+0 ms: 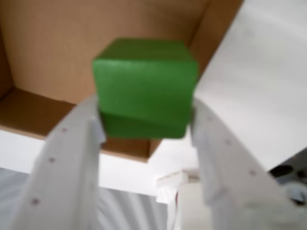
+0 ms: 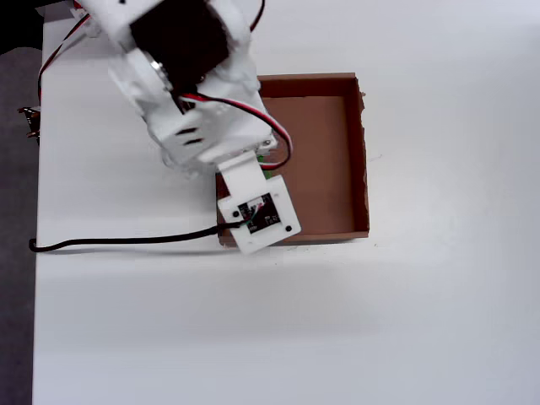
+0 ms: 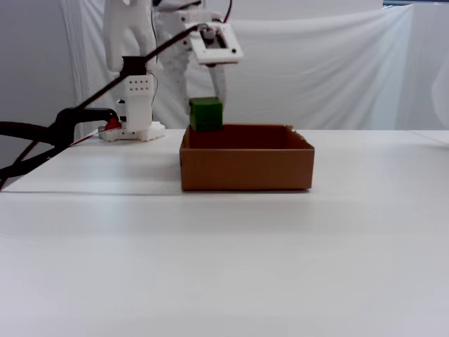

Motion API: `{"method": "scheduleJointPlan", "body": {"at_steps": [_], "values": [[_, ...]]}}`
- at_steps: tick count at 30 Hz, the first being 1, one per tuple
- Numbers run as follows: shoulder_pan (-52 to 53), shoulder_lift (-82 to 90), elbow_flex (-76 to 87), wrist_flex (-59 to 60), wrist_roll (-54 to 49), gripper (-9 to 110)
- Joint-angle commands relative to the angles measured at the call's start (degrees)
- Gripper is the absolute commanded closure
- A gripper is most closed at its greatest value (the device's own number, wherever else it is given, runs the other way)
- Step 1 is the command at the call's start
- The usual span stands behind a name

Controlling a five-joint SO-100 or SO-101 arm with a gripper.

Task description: Grasp a green cube and put it in a box.

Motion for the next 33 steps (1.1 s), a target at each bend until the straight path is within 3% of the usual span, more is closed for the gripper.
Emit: {"method": "scheduleJointPlan", "body": {"at_steps": [1,15,33], "values": [[-2.20,-3.69,-5.98,-1.23,0.26,88],[-10.99,-12.13,-10.55,-2.99,4.92,87],[-13.01,-12.57,-0.70,-7.12,5.45,87]]}}
